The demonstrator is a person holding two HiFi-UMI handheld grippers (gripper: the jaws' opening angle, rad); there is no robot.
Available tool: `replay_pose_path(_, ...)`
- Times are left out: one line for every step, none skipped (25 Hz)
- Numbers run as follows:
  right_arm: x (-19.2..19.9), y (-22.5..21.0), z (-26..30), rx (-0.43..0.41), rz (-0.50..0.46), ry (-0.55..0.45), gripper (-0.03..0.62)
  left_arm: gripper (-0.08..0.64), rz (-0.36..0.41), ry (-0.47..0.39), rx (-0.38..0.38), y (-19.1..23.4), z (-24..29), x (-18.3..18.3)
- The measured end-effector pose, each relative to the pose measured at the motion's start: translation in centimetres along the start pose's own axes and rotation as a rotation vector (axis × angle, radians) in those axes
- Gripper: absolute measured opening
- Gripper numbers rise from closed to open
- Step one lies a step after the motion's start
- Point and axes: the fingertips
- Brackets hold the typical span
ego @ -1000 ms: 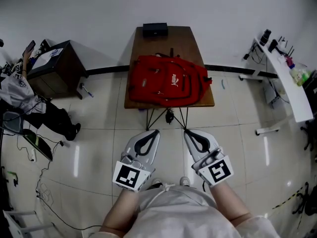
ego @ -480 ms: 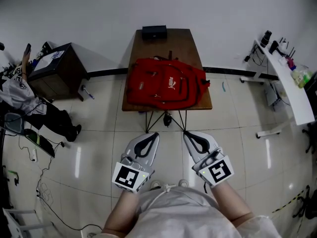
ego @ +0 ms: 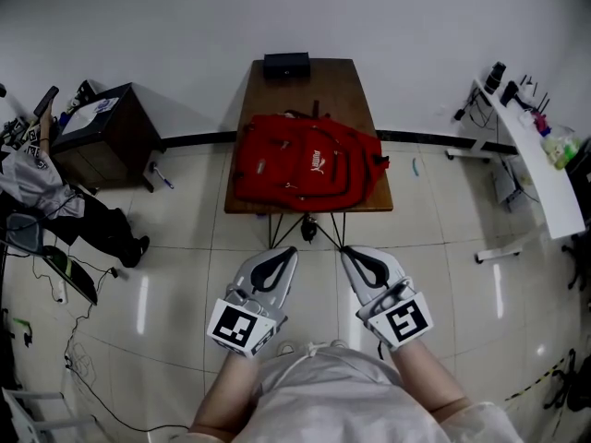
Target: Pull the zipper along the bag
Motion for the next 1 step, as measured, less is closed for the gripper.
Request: replay_pose_path(0.10, -0.05, -0.01, 0.001, 0.001, 0.003, 0.005, 0.008, -0.007, -0.002, 0.004, -0.01, 0.08, -0.05)
Point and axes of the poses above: the fingertips, and each gripper's own axes: z forward along the fingers, y to its left, x out of its underside, and after that the axes turned 14 degrees about -y, right-handed
